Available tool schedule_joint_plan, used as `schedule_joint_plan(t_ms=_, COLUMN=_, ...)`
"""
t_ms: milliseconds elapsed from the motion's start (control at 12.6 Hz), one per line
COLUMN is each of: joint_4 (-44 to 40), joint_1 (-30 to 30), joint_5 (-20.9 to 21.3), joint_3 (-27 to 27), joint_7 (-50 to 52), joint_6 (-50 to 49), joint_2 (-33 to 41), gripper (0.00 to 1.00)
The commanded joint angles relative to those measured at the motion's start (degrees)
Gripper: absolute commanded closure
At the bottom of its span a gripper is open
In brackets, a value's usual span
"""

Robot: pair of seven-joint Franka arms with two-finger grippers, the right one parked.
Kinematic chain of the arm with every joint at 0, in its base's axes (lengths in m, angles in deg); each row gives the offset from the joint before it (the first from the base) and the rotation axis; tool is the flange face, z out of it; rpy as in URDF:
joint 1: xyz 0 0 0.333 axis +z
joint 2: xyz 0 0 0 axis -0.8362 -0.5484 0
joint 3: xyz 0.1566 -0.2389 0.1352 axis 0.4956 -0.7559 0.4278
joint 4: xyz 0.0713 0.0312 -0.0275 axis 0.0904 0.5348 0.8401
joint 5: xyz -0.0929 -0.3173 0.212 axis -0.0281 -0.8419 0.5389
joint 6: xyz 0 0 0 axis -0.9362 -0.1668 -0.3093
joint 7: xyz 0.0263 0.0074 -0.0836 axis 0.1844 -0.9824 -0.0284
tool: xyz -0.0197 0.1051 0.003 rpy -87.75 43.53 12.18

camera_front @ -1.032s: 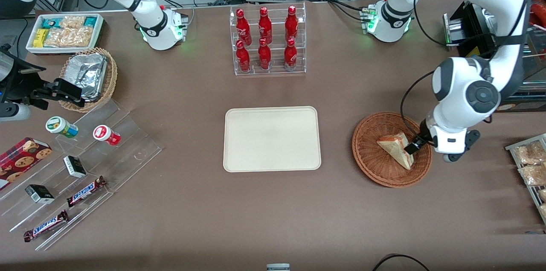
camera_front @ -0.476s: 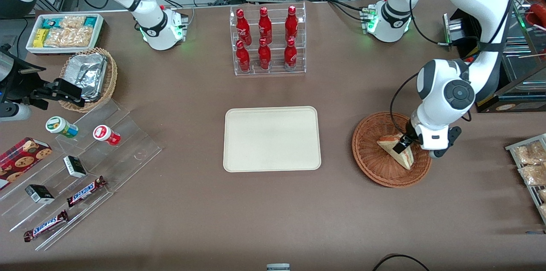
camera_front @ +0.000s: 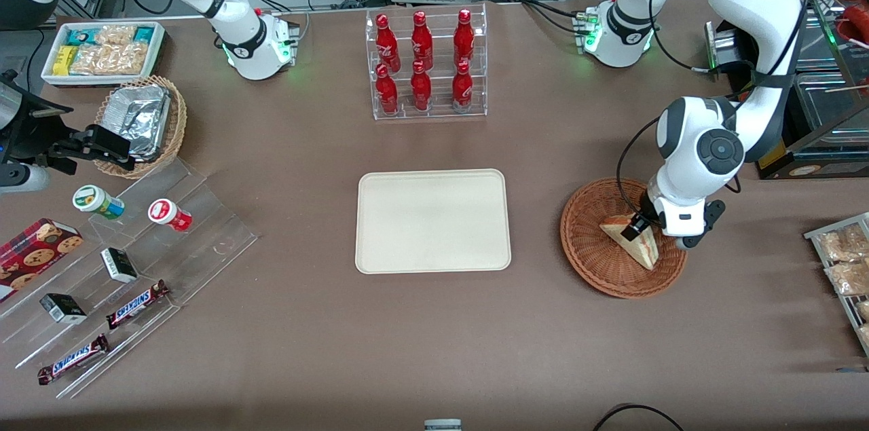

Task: Place sandwich from basket to tray
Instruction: 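Close the left gripper on the wrapped sandwich and lift it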

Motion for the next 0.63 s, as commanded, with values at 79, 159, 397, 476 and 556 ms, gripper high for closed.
schedule_joint_plan(t_ms=79, joint_4=-2.3, joint_1=-0.3, joint_5=0.8, joint_3=0.2, joint_7=0.5, joint_6=-2.0, joint_2=0.6, gripper=1.00)
schedule_joint_plan(t_ms=159, joint_4=-3.6, joint_1=-0.3, joint_5=0.9, joint_3=0.2, joint_7=0.2, joint_6=-4.7, joint_2=1.0, gripper=1.00)
schedule_joint_plan(t_ms=397, joint_4=-9.4, joint_1=-0.3, joint_5=0.9, joint_3=0.2, joint_7=-6.9, joint_6=-17.4, joint_2=3.5, gripper=1.00)
schedule_joint_plan(t_ms=476, joint_4=-12.2, joint_1=-0.3, joint_5=0.9, joint_3=0.1, joint_7=-8.2, joint_6=-22.1, joint_2=4.0, gripper=1.00)
schedule_joint_plan(t_ms=556, joint_4=-15.4, joint_1=-0.4, joint_5=0.9, joint_3=0.0, joint_7=-9.4, joint_6=-27.0, joint_2=4.1, gripper=1.00)
